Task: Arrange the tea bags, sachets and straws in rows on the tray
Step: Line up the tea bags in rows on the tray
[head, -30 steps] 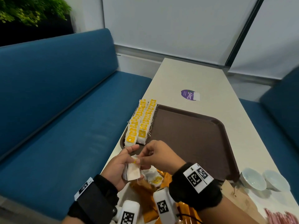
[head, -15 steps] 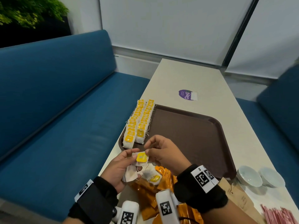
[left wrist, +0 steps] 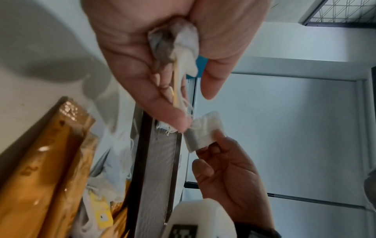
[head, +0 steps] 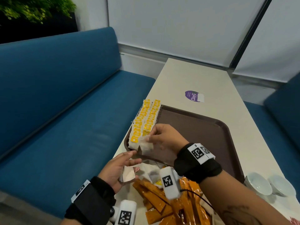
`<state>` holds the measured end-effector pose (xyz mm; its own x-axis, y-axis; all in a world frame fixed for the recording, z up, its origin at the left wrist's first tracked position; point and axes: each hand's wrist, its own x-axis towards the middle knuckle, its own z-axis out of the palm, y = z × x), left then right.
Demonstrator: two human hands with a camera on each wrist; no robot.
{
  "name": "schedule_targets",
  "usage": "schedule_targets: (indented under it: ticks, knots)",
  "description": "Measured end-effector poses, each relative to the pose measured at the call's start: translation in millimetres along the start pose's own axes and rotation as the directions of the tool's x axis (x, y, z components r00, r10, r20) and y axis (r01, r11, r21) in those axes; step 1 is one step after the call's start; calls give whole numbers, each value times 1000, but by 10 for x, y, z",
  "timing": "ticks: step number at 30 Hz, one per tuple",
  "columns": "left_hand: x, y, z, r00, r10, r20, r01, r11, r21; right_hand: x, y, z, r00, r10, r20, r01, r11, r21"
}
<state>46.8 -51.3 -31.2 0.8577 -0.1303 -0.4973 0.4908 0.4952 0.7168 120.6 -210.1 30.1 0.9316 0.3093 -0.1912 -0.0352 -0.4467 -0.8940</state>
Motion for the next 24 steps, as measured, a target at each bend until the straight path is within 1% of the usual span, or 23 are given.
schedule_targets:
  ticks: [2,5,8,9,13,16,18,19,21,22,24]
  knots:
    - [15,6,-30,1000,9,-1,-9,1000,-17,77,-18,-7,998,59,-7,-59,998,39]
    - [39,15,-32,999,43,-16,-43,999,-7,79,-33,57,995,98,0,-98,991,94]
    - [60,27,3,997,72,-9,-73,997,-16,21,-21,177,985,147,94,-169,938,302]
    - [68,32,14,997,81,-1,-81,997,-20,-4,-13,203,980,153,131,-190,920,343]
    - [85,54,43,996,88,33,-87,996,-23,-79,-3,159,964,107,243,-191,915,355]
    - [69,66,28,996,59,73,-59,998,1,-119,46,83,922,39,385,-218,875,433]
    - [49,77,10,995,25,101,-28,999,28,-108,98,42,898,27,440,-226,885,407]
    - [39,82,4,993,6,114,-10,999,36,-102,112,21,891,20,454,-200,914,352]
    - [30,86,7,990,-29,135,22,998,54,-94,125,-20,875,-8,485,-104,973,205]
    - [28,84,10,989,-41,141,32,997,64,-100,111,-29,875,-25,483,-56,987,154]
    - [37,73,13,989,-48,140,41,998,51,-112,68,-41,906,-44,421,-17,990,140]
